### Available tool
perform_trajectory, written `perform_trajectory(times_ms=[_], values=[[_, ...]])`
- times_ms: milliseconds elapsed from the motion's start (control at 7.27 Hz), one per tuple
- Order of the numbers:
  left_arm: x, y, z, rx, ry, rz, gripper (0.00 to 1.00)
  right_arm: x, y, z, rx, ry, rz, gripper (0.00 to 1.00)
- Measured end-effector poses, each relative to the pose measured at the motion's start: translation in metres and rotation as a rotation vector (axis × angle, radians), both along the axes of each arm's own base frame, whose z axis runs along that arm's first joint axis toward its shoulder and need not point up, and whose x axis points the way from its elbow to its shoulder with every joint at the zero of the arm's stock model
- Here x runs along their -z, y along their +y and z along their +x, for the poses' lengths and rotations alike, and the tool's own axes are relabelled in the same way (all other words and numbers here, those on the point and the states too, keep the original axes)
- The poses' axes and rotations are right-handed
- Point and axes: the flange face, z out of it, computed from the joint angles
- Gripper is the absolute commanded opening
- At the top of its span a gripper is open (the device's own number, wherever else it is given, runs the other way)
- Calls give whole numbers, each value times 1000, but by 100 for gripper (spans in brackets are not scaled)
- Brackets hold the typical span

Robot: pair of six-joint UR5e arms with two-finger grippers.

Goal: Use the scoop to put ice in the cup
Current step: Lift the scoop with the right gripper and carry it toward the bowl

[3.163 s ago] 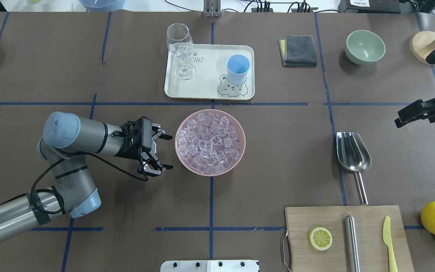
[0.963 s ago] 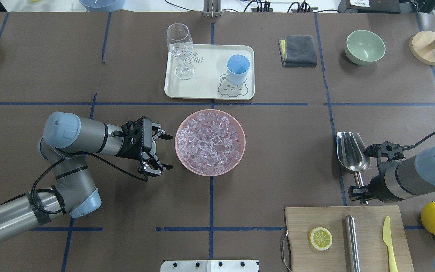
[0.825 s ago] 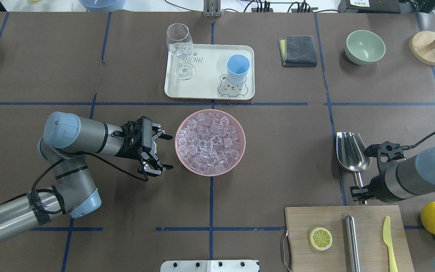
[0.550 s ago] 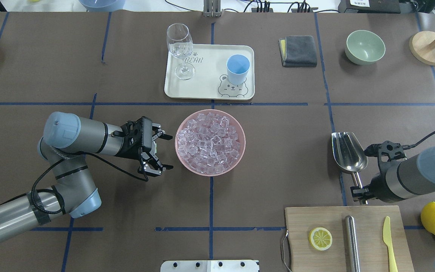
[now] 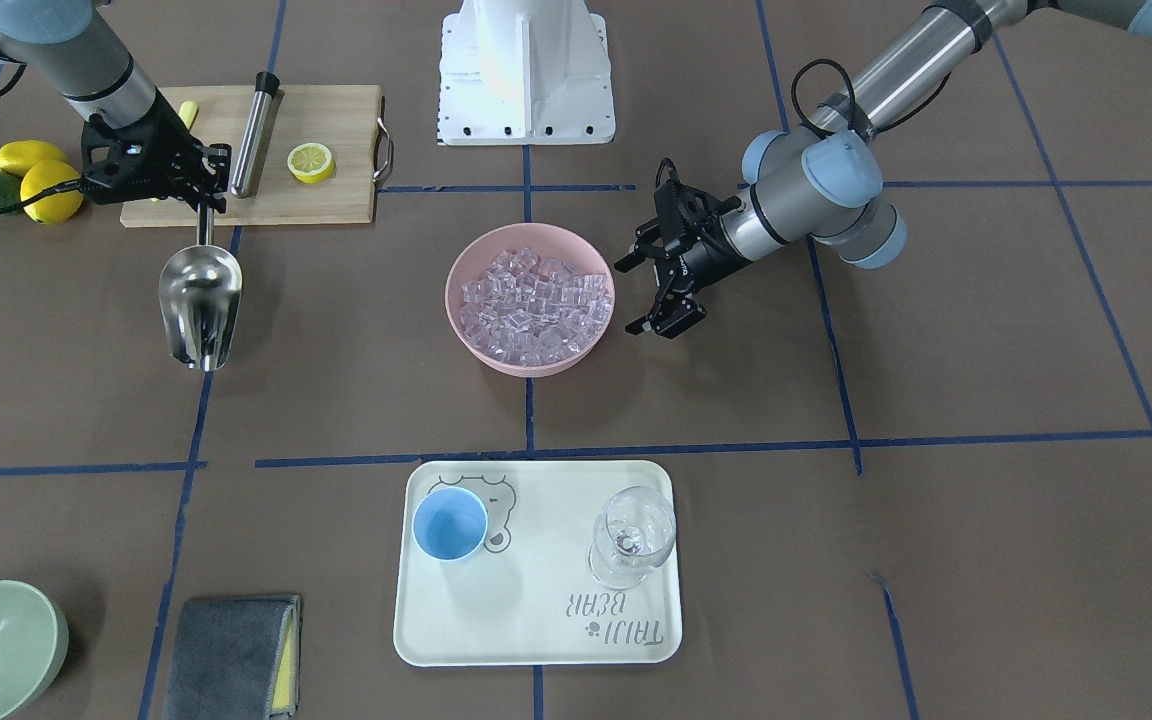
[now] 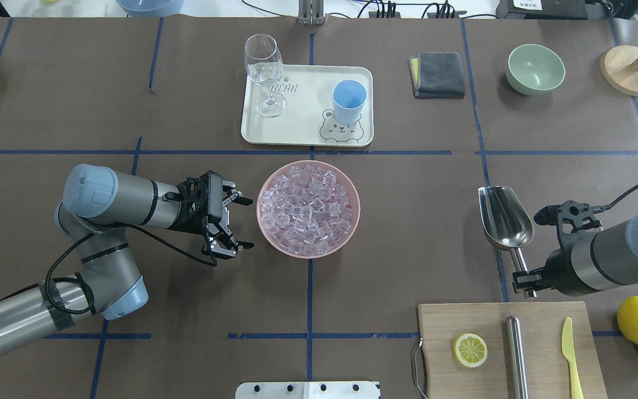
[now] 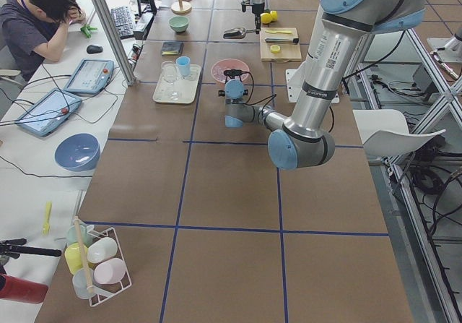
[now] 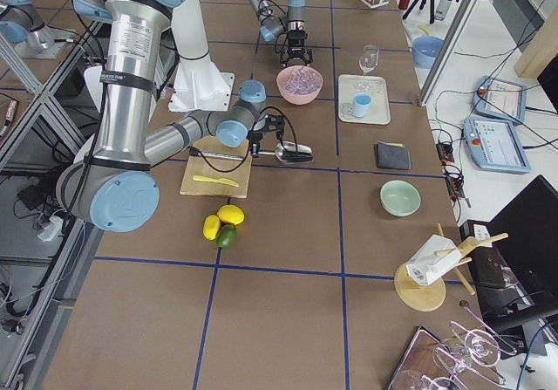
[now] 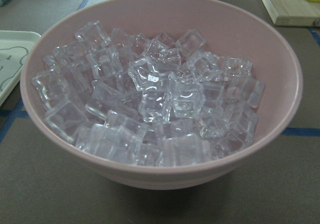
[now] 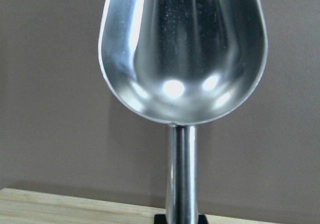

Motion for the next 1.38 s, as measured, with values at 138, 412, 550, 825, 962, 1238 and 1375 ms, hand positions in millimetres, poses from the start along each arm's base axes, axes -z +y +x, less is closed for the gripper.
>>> perform_trajectory(times_ms=[138,412,550,825,962,1238,1375], values=[[0,0,0,0,1,-1,100,7,-2,3,61,-11,91,0],[3,0,1,-1,7,-30,100,23,-6,12,168,-37,264,0],[7,0,3,-1,13,-46,100,33,-6,15,207,-52,329,0],[13,-1,5,-1,20,-54,100,53,-6,10,265,-90,419,0],[16,-3,8,4,22,-54,100,62,-5,4,283,-103,442,0],[15,-5,10,19,21,-55,100,108,-5,-16,317,-94,441,0],[16,-5,10,20,21,-54,100,141,-3,-29,339,-72,425,0]])
